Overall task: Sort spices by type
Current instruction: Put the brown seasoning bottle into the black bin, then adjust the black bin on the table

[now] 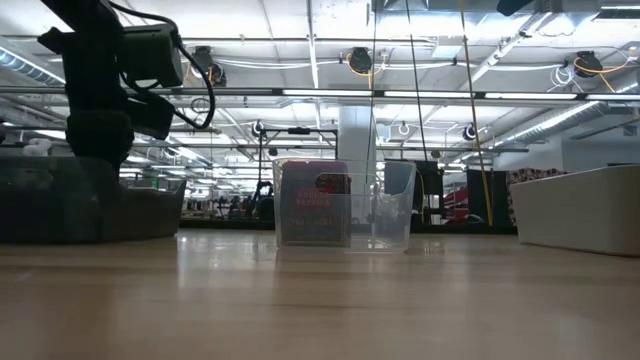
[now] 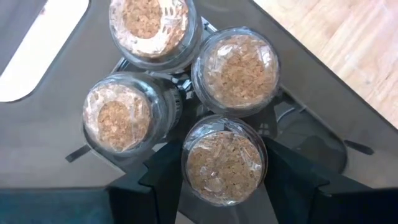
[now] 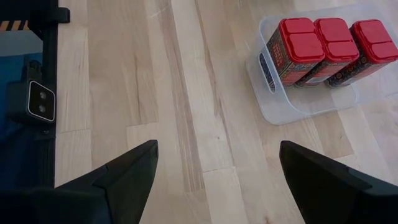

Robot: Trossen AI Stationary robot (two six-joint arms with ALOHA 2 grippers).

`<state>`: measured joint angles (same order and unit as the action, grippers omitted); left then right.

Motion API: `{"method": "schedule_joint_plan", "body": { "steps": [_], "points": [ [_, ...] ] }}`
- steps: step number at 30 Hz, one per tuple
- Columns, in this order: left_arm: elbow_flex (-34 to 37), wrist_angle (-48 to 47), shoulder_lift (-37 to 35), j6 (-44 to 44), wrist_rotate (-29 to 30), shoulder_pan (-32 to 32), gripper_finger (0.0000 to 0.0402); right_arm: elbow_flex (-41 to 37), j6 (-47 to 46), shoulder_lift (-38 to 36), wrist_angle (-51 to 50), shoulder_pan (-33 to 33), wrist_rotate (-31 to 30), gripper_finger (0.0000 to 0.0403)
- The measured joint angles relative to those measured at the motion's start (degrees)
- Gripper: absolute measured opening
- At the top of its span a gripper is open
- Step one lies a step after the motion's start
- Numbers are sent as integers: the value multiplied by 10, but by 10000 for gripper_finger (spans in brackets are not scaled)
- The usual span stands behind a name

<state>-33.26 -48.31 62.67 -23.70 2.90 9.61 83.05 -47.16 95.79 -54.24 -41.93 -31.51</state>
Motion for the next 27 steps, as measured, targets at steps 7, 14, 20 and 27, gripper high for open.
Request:
{"method": "schedule_joint_plan", "body": {
  "steps": [7,14,20,27],
  "points": [
    [0,1,0,1,-8,0,216,0,0,0,0,0,0,318],
    [0,3,0,1,-9,0,245,0,0,0,0,0,0,318],
    [-13,-10,-1,2,-11,0,246,0,0,0,0,0,0,318],
    [-56,-41,-23,6,-12,0,246,0,3,0,0,8,0,318]
  ]
}}
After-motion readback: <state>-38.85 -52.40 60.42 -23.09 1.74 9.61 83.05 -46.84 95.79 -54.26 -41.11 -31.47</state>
